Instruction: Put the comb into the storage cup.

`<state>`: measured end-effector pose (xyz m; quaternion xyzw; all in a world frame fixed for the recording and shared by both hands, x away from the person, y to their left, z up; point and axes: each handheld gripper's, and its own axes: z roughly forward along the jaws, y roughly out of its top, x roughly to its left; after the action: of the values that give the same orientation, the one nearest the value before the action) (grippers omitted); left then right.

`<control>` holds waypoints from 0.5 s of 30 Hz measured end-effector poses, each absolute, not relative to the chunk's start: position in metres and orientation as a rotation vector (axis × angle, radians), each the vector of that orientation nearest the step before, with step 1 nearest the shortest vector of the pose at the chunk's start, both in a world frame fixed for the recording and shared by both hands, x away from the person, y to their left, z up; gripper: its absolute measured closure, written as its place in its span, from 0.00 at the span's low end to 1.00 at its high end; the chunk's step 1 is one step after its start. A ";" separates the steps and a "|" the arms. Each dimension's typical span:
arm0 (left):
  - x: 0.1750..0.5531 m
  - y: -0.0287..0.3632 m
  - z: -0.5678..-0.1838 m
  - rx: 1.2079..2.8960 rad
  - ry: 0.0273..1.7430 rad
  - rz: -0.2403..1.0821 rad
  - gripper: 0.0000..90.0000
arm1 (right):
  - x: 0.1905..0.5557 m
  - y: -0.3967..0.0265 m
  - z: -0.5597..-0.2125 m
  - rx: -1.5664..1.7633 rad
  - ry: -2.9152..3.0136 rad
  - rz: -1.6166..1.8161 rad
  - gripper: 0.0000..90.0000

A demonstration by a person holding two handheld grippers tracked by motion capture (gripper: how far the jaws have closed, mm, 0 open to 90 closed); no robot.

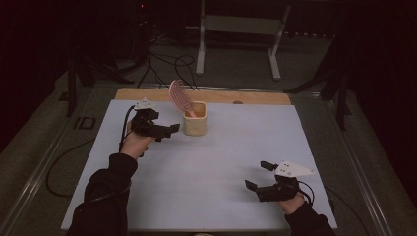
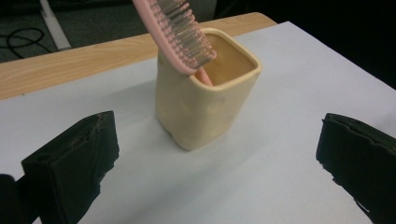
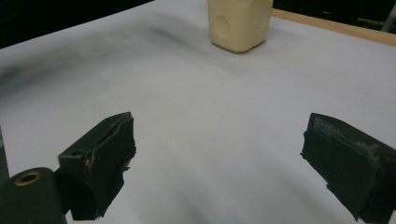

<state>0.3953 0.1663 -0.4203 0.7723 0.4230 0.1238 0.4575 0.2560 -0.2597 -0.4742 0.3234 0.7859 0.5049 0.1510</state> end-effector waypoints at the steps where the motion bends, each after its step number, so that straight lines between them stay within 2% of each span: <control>1: 0.393 0.167 -0.421 1.905 1.039 0.308 0.00 | 0.256 -0.260 -0.474 0.927 2.256 1.451 0.10; 15: 0.370 0.180 -0.436 1.923 1.016 0.284 0.00 | 0.256 -0.257 -0.475 0.923 2.262 1.451 0.10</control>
<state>0.3696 0.1796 -0.4364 0.7800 0.4120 0.1154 0.4567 0.2557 -0.2571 -0.4745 0.3212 0.7871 0.5048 0.1496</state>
